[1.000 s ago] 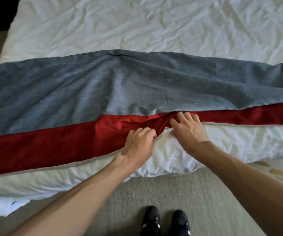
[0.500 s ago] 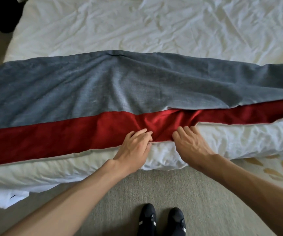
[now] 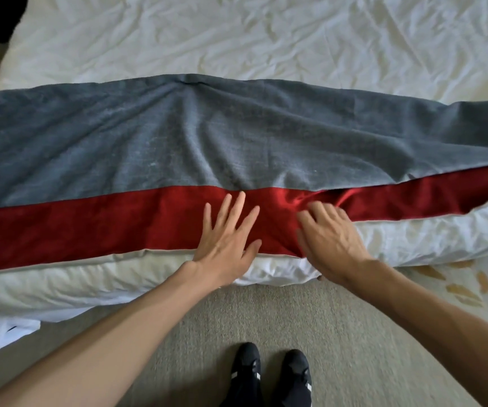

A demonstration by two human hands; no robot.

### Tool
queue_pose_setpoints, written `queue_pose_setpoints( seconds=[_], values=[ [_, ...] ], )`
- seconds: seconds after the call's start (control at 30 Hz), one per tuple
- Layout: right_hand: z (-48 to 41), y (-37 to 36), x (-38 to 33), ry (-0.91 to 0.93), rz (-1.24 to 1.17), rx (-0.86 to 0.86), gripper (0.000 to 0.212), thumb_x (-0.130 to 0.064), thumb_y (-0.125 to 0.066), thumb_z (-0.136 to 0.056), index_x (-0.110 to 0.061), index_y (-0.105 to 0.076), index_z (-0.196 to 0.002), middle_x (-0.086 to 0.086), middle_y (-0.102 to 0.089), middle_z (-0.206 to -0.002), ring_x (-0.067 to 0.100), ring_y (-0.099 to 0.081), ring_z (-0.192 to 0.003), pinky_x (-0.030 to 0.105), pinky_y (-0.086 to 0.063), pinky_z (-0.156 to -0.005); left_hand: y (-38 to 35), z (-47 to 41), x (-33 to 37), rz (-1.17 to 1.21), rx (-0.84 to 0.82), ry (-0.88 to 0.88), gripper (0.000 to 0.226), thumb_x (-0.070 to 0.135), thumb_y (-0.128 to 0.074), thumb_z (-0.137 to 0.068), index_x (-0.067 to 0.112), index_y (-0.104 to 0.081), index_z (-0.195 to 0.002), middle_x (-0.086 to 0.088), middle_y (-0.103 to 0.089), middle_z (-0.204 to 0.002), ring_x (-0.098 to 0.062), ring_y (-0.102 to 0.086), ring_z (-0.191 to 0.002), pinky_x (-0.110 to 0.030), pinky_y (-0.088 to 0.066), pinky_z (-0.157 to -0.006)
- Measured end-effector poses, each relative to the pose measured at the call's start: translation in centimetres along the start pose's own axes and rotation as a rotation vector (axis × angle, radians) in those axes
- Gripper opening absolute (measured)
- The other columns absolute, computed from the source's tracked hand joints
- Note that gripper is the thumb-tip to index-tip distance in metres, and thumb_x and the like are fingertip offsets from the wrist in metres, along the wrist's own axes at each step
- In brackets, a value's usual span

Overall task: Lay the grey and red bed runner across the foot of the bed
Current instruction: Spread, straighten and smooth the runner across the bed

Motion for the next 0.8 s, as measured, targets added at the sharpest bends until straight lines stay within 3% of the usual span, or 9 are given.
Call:
queue_pose_setpoints(
  seconds=[0.07, 0.1, 0.17, 0.23, 0.37, 0.5, 0.6, 0.7, 0.8],
  values=[
    [-0.5, -1.5, 2.6, -0.11, 0.058, -0.123, 0.044, -0.036, -0.039, -0.095, -0.006, -0.049, -0.125, 0.021, -0.046, -0.129, 0.037, -0.043, -0.122, 0.045, -0.032, -0.105, -0.9, -0.8, -0.5, -0.009, -0.082, 0.071, 0.067, 0.055, -0.022, -0.092, 0.029, 0.003, -0.149, -0.006, 0.025, -0.155, -0.03, 0.024, -0.141, -0.062, 0.014, -0.108],
    [-0.2, -2.7, 4.0, -0.17, 0.075, -0.22, 0.055, -0.042, -0.034, -0.096, -0.007, -0.035, -0.139, 0.025, -0.033, -0.143, 0.038, -0.029, -0.135, 0.047, -0.022, -0.113, -1.6, -1.1, -0.7, -0.013, -0.126, 0.105, 0.067, 0.056, -0.022, -0.093, 0.03, 0.007, -0.148, -0.006, 0.029, -0.154, -0.03, 0.027, -0.14, -0.064, 0.015, -0.106],
    [0.9, -4.7, 5.7, -0.221, 0.098, -0.358, 0.068, -0.051, -0.023, -0.097, -0.011, -0.006, -0.15, 0.024, -0.007, -0.155, 0.035, -0.005, -0.145, 0.046, -0.008, -0.118, -2.6, -1.3, -1.1, -0.028, -0.191, 0.148, 0.068, 0.057, -0.021, -0.093, 0.033, 0.012, -0.147, -0.005, 0.03, -0.153, -0.03, 0.031, -0.139, -0.068, 0.016, -0.104],
    [1.3, -5.4, 6.1, -0.214, 0.098, -0.385, 0.071, -0.054, -0.019, -0.096, -0.014, 0.003, -0.15, 0.024, 0.003, -0.156, 0.033, 0.002, -0.145, 0.046, -0.004, -0.118, -3.1, -1.5, -1.3, -0.036, -0.212, 0.157, 0.069, 0.058, -0.022, -0.092, 0.034, 0.013, -0.146, -0.003, 0.029, -0.154, -0.03, 0.031, -0.138, -0.069, 0.016, -0.102],
    [0.7, -4.3, 5.6, -0.225, 0.052, -0.326, 0.067, -0.05, -0.026, -0.096, -0.01, -0.015, -0.148, 0.026, -0.012, -0.154, 0.036, -0.008, -0.144, 0.048, -0.011, -0.116, -2.5, -1.8, -1.0, -0.028, -0.168, 0.134, 0.069, 0.056, -0.028, -0.092, 0.031, 0.004, -0.148, 0.0, 0.019, -0.157, -0.03, 0.023, -0.142, -0.068, 0.011, -0.105],
    [-1.0, -0.8, 4.9, -0.121, -0.021, -0.086, 0.036, -0.035, -0.04, -0.092, -0.01, -0.054, -0.114, 0.013, -0.053, -0.122, 0.028, -0.048, -0.117, 0.041, -0.038, -0.099, 0.6, -2.5, -0.5, -0.037, -0.008, 0.115, 0.059, 0.048, -0.038, -0.091, 0.021, -0.028, -0.143, -0.008, -0.021, -0.152, -0.029, -0.015, -0.141, -0.059, -0.006, -0.113],
    [-2.5, 1.2, 5.4, -0.099, -0.062, -0.003, 0.019, -0.019, -0.051, -0.086, -0.007, -0.061, -0.098, 0.011, -0.059, -0.098, 0.029, -0.056, -0.09, 0.039, -0.043, -0.081, 4.2, -4.2, 0.1, -0.043, 0.15, 0.107, 0.047, 0.043, -0.047, -0.089, 0.017, -0.049, -0.128, -0.004, -0.048, -0.128, -0.025, -0.046, -0.116, -0.048, -0.028, -0.106],
    [-4.0, 2.8, 6.5, -0.107, -0.062, 0.011, 0.01, -0.014, -0.054, -0.083, -0.006, -0.06, -0.086, 0.011, -0.057, -0.085, 0.031, -0.055, -0.078, 0.04, -0.042, -0.072, 6.9, -6.7, 0.7, -0.022, 0.201, 0.09, 0.043, 0.039, -0.052, -0.087, 0.015, -0.053, -0.123, -0.001, -0.053, -0.12, -0.024, -0.051, -0.108, -0.04, -0.036, -0.095],
    [-5.6, 3.5, 7.6, -0.108, -0.048, 0.011, 0.013, -0.015, -0.054, -0.082, -0.006, -0.062, -0.088, 0.012, -0.058, -0.087, 0.033, -0.055, -0.08, 0.041, -0.043, -0.072, 8.5, -9.3, 0.8, 0.008, 0.231, 0.072, 0.039, 0.036, -0.054, -0.088, 0.014, -0.056, -0.12, -0.001, -0.054, -0.12, -0.023, -0.052, -0.108, -0.039, -0.038, -0.092]
  ],
)
Point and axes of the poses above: each hand's wrist, its own z-axis away from the middle knuckle, its own y-axis out of the back of the hand, x = y × z, the point moved 9 cm from there along -z, towards the middle knuckle
